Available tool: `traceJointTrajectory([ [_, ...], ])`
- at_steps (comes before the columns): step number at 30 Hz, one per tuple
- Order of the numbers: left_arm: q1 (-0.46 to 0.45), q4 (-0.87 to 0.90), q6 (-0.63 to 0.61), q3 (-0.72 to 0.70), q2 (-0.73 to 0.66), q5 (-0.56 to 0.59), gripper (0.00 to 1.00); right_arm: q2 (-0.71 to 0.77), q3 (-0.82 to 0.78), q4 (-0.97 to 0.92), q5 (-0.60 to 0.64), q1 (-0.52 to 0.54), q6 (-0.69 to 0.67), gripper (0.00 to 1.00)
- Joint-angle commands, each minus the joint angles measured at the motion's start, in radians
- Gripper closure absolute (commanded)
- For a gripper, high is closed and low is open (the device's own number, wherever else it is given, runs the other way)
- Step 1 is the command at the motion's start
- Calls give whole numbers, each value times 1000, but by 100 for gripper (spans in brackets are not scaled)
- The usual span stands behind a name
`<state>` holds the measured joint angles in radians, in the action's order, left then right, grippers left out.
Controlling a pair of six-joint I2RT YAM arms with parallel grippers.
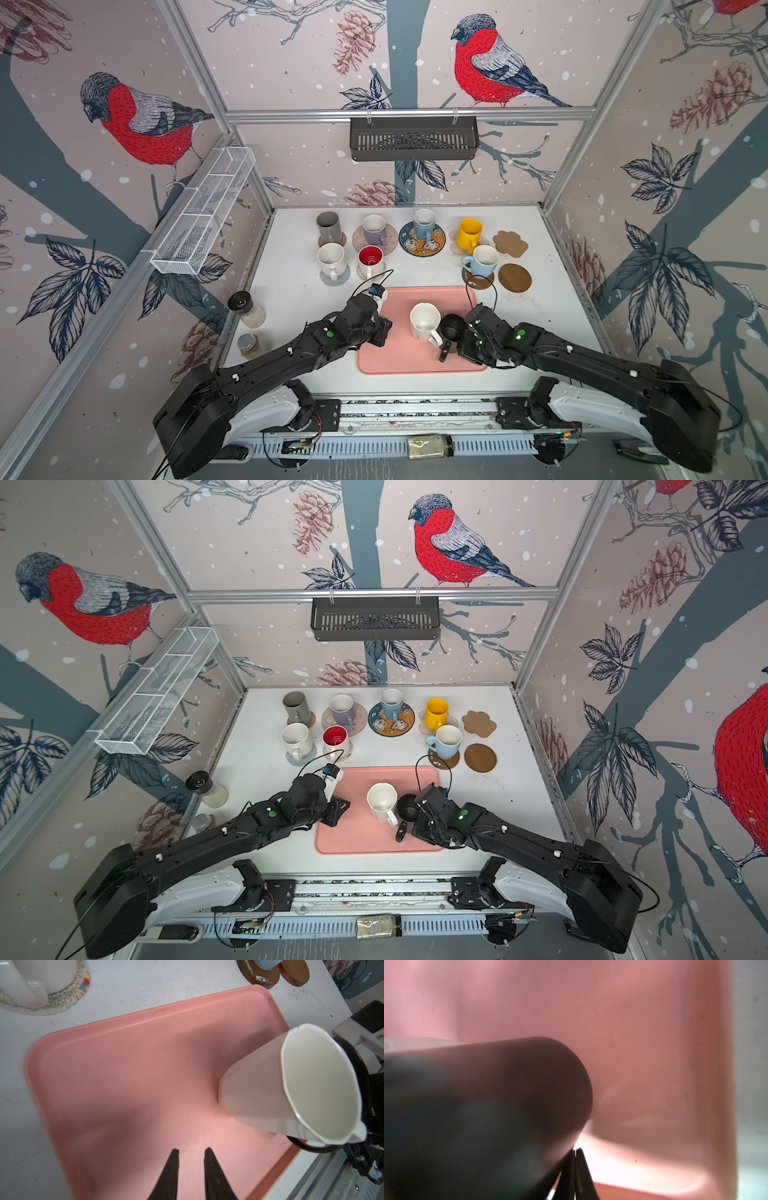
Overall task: Place cups on coasters
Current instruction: Move the cup from the tray.
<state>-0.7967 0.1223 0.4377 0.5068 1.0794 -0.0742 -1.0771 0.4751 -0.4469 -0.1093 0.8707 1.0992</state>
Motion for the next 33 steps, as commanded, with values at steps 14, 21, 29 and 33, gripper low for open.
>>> traceJointTrajectory([
  [14, -2, 21, 16, -19, -39, 25, 75, -110, 92, 30, -13, -149, -176, 94],
  [21, -2, 28, 24, -22, -48, 23, 75, -170, 111, 67, -39, -203, -230, 93],
  [29, -2, 45, 34, -31, -80, 42, 75, -228, 154, 65, -44, -253, -288, 91],
  [33, -2, 45, 32, -19, -73, 34, 75, -191, 146, 28, -40, -263, -302, 88],
])
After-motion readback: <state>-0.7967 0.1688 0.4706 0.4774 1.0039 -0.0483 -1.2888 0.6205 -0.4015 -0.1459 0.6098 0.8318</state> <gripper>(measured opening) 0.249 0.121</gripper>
